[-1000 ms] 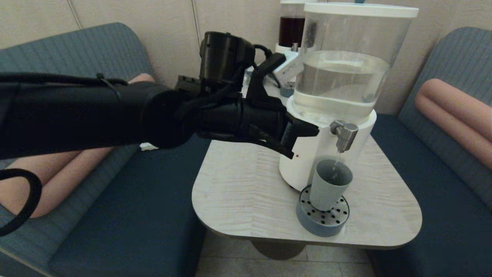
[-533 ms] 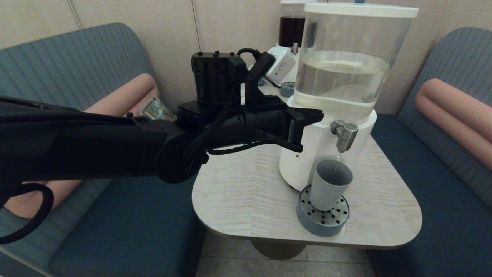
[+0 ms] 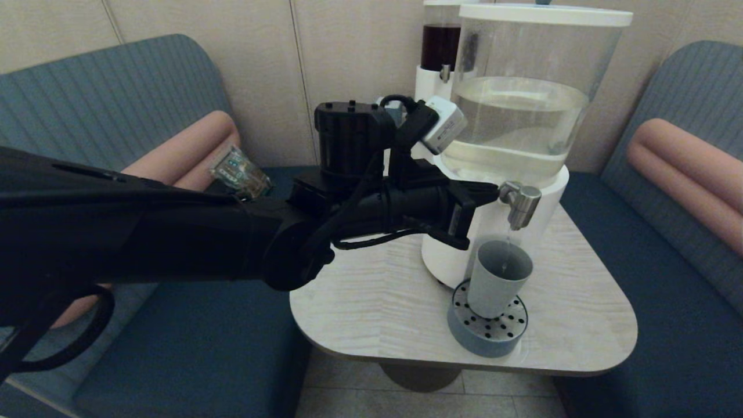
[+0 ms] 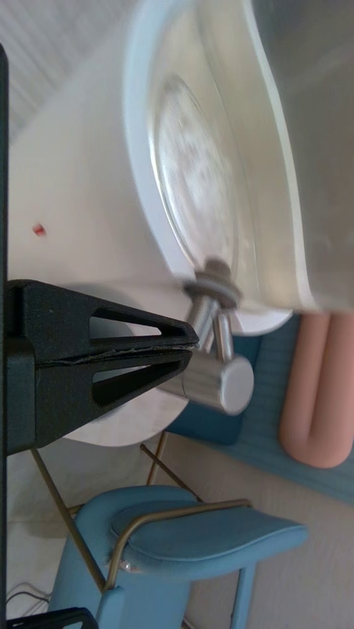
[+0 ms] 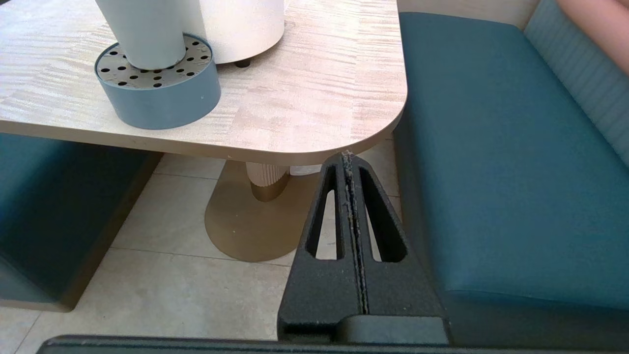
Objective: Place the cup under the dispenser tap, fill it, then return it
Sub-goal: Turn off the faucet
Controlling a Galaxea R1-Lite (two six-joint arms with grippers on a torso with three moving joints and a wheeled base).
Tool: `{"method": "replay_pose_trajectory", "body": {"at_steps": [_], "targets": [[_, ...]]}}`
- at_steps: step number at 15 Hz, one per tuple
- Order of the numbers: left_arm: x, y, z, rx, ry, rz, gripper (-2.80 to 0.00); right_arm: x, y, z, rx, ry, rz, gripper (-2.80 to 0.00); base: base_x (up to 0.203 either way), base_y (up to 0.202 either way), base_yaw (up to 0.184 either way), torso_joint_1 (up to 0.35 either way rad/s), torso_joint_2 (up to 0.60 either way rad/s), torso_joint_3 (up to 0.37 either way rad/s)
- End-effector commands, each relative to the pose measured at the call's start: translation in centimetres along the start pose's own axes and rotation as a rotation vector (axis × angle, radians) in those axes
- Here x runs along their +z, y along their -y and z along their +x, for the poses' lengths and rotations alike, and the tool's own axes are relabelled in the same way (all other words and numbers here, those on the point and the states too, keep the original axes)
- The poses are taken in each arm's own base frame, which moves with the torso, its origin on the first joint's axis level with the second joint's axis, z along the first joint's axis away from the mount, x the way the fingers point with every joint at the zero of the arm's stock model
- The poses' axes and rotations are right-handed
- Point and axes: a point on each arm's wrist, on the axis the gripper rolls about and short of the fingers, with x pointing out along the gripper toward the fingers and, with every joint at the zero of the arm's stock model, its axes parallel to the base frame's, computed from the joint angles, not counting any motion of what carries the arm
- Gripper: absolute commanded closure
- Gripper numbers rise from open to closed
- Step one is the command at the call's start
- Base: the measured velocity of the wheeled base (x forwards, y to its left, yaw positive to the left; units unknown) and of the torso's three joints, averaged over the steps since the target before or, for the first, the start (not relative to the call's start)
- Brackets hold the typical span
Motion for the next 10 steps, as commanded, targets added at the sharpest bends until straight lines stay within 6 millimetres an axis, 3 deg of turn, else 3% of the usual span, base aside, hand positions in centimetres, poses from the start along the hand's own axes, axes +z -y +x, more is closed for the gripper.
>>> {"method": "replay_pose_trajectory", "body": {"at_steps": [1, 10], "targets": [[-0.41, 0.11, 0.55, -0.005, 0.004, 0.004, 0.0, 0.01, 0.0, 0.01, 0.0, -0.001, 0.0, 0.0, 0.0, 0.0, 0.0, 0.0, 0.0, 0.0], [-0.35, -0.19, 0.97, 0.008, 0.036, 0.023, 0.0, -0.01, 0.0, 0.02, 0.0, -0.002, 0.0, 0.0, 0.0, 0.0, 0.0, 0.0, 0.0, 0.0]]}}
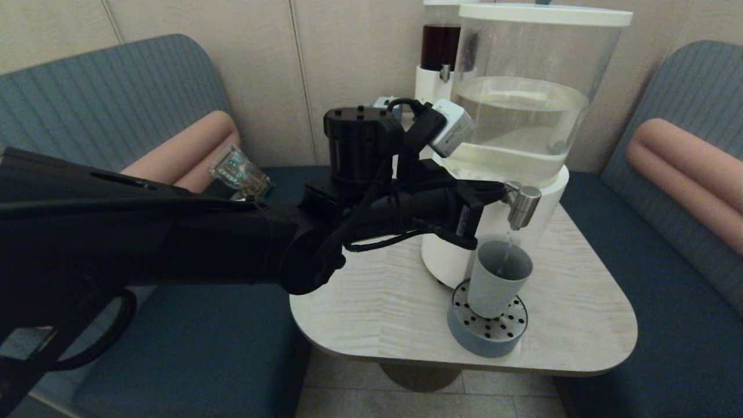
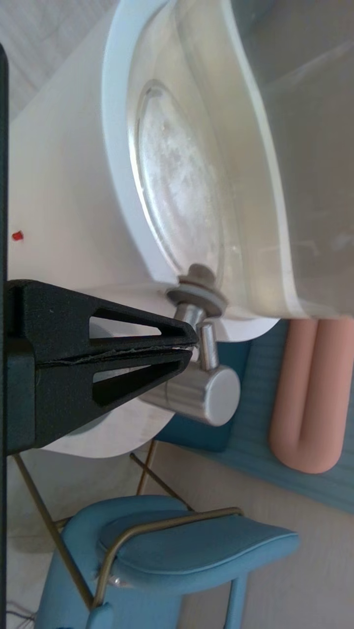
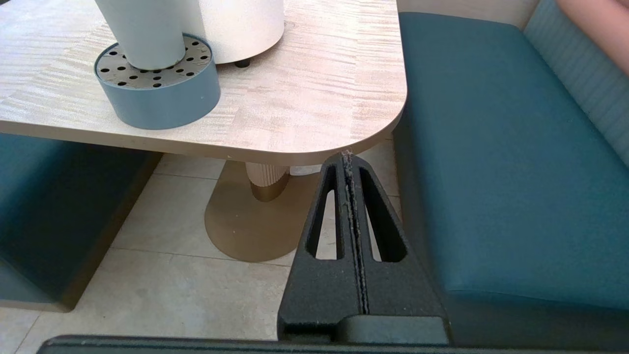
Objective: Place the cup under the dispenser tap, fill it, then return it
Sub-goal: Turn off the faucet
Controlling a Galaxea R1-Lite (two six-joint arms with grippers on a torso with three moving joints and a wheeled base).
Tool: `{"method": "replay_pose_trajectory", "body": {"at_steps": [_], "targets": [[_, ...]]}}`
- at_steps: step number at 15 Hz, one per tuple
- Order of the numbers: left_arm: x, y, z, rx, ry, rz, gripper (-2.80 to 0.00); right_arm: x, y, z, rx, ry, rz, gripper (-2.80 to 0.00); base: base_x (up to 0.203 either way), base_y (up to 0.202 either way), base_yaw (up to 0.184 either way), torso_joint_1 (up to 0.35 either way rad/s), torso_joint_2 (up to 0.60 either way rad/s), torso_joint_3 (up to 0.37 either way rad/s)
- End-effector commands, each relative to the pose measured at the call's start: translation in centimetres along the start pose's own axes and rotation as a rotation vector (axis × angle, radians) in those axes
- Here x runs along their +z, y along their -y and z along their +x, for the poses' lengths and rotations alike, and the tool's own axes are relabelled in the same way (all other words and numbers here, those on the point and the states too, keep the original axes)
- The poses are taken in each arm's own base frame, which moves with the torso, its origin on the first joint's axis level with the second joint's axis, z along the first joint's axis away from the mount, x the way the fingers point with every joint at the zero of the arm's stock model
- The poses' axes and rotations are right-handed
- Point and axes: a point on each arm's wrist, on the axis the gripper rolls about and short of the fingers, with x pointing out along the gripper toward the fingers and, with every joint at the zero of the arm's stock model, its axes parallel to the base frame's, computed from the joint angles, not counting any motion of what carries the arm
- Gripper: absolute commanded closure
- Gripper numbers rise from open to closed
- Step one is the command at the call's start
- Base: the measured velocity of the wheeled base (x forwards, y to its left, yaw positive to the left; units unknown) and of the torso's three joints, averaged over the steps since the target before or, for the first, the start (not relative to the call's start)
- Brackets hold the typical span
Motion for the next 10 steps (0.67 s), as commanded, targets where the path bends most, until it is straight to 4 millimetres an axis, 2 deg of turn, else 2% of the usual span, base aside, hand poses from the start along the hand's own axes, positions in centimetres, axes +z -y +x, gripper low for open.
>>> {"method": "replay_pose_trajectory", "body": {"at_steps": [1, 10], "targets": [[-0.1, -0.1, 0.3, -0.002, 0.005, 0.003, 0.0, 0.0, 0.0, 0.0, 0.0, -0.002, 0.0, 0.0, 0.0, 0.0, 0.0, 0.0, 0.0, 0.0], [-0.4, -0.7, 1.5, 0.0, 0.017, 0.009, 0.0, 0.0, 0.0, 0.0, 0.0, -0.003, 0.0, 0.0, 0.0, 0.0, 0.0, 0.0, 0.0, 0.0]]}}
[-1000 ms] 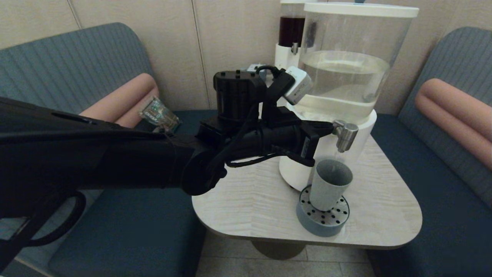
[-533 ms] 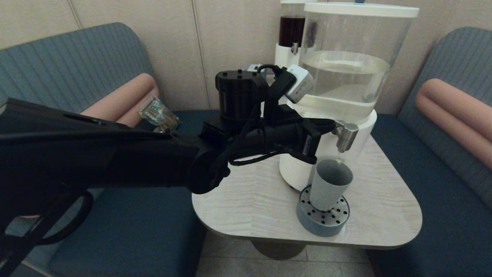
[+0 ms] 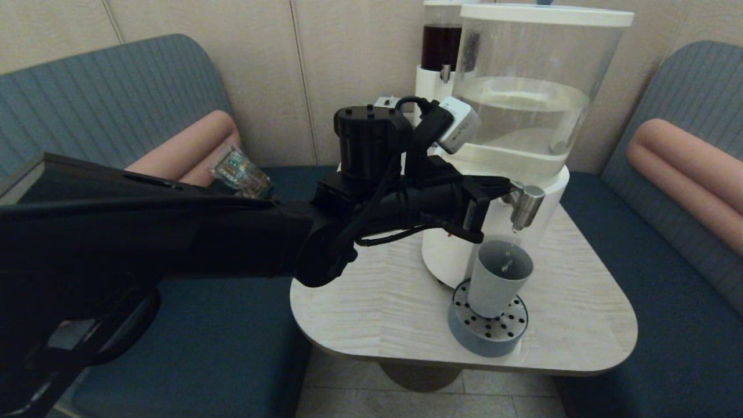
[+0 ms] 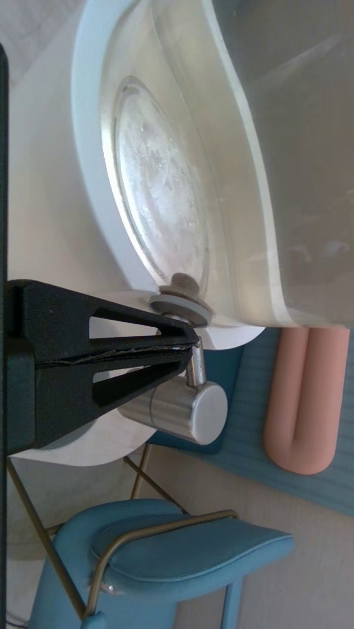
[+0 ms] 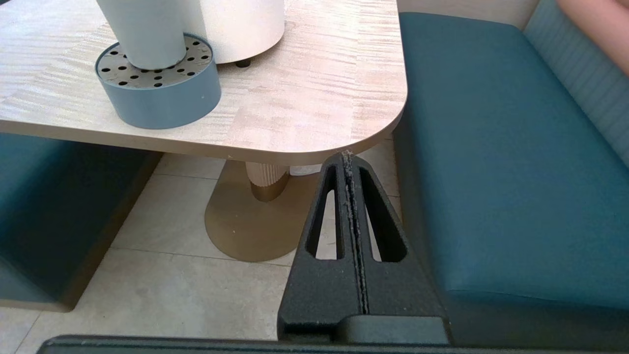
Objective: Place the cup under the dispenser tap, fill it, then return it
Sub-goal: Turn off the faucet
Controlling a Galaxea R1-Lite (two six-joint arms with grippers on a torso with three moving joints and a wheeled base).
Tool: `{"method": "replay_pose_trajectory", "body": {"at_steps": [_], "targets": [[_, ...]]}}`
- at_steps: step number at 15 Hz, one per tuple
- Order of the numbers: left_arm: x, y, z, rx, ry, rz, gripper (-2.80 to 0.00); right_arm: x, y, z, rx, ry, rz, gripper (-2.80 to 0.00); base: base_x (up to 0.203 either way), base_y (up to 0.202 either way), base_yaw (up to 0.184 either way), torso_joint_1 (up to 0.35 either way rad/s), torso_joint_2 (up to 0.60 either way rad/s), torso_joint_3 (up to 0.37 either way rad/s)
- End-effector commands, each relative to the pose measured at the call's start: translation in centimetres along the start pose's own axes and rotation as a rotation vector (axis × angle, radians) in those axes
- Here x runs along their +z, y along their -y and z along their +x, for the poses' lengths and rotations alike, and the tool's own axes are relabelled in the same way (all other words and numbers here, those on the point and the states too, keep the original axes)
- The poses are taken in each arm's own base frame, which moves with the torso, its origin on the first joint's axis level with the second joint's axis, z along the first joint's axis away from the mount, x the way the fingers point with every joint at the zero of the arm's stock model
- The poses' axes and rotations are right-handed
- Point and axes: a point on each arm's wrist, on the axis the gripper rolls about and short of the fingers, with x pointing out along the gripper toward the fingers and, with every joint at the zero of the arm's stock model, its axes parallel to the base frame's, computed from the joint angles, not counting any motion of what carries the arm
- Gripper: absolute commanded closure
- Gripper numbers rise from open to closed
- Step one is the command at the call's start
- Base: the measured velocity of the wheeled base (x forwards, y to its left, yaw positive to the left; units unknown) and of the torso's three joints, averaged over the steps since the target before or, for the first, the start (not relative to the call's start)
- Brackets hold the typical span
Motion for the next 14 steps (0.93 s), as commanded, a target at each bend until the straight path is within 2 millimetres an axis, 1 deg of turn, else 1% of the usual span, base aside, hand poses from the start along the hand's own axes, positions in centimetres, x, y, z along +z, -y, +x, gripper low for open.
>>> {"method": "replay_pose_trajectory", "body": {"at_steps": [1, 8, 11, 14], "targets": [[-0.2, -0.1, 0.4, -0.002, 0.002, 0.002, 0.0, 0.0, 0.0, 0.0, 0.0, -0.001, 0.0, 0.0, 0.0, 0.0, 0.0, 0.0, 0.0, 0.0], [-0.5, -0.4, 1.7, -0.008, 0.006, 0.004, 0.0, 0.0, 0.0, 0.0, 0.0, -0.001, 0.0, 0.0, 0.0, 0.0, 0.0, 0.0, 0.0, 0.0], [-0.2, -0.2, 2.5, -0.019, 0.018, 0.009, 0.0, 0.0, 0.0, 0.0, 0.0, -0.001, 0.0, 0.0, 0.0, 0.0, 0.0, 0.0, 0.0, 0.0], [-0.1, 0.4, 3.4, -0.04, 0.021, 0.008, 0.0, 0.0, 0.0, 0.0, 0.0, -0.001, 0.0, 0.0, 0.0, 0.0, 0.0, 0.0, 0.0, 0.0]]}}
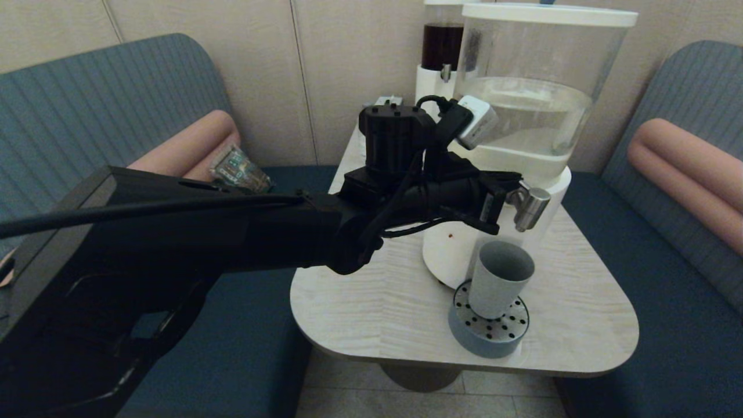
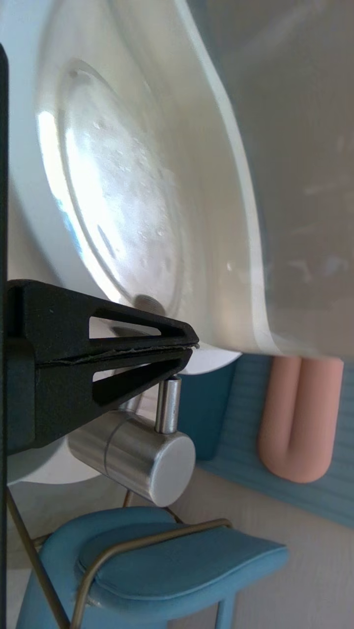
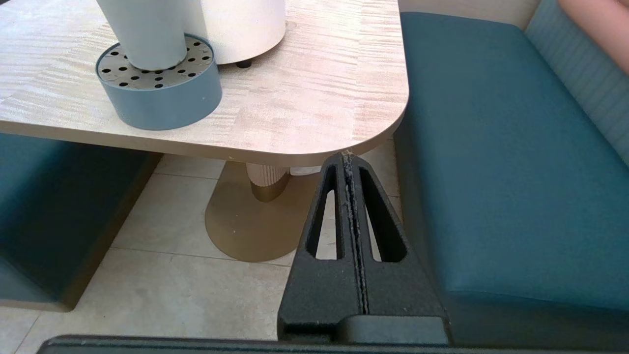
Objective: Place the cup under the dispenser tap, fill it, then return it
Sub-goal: Turn off the faucet
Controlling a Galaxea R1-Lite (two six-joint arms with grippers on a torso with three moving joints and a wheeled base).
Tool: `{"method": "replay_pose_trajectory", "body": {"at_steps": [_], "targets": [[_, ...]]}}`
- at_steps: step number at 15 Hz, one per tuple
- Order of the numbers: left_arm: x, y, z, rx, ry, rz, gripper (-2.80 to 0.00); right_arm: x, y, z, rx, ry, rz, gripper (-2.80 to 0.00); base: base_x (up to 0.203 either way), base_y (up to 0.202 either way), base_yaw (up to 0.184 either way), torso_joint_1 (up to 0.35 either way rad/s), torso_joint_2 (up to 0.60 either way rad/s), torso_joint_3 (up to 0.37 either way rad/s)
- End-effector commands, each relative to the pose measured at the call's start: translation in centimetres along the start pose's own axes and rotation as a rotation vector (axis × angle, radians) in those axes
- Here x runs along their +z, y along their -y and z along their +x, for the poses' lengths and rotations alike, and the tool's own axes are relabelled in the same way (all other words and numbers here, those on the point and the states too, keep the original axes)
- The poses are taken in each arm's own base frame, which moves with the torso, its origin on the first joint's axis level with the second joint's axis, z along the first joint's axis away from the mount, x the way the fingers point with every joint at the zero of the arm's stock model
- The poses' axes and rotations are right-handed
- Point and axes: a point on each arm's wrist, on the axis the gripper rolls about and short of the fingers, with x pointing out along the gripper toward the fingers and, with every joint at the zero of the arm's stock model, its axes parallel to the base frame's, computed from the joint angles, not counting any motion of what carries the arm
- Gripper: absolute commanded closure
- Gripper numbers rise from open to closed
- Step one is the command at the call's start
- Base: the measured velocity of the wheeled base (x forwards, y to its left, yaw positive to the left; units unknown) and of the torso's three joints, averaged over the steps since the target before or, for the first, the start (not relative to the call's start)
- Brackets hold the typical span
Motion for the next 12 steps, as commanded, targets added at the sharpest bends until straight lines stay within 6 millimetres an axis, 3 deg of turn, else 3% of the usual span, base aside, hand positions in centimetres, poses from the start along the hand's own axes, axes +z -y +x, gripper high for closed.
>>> {"method": "replay_pose_trajectory", "body": {"at_steps": [1, 5, 12], "targets": [[-0.01, 0.27, 0.68, -0.015, 0.015, 0.006, 0.0, -0.01, 0.0, 0.02, 0.0, -0.002, -0.001, 0.0, 0.0, 0.0, 0.0, 0.0, 0.0, 0.0], [-0.29, 0.84, 1.49, -0.033, 0.009, 0.0, 0.0, 0.01, 0.0, 0.01, 0.0, -0.001, -0.001, 0.0, 0.0, 0.0, 0.0, 0.0, 0.0, 0.0], [-0.16, 0.88, 1.21, -0.031, 0.014, 0.006, 0.0, 0.0, 0.0, 0.01, 0.0, -0.001, -0.001, 0.0, 0.0, 0.0, 0.0, 0.0, 0.0, 0.0]]}}
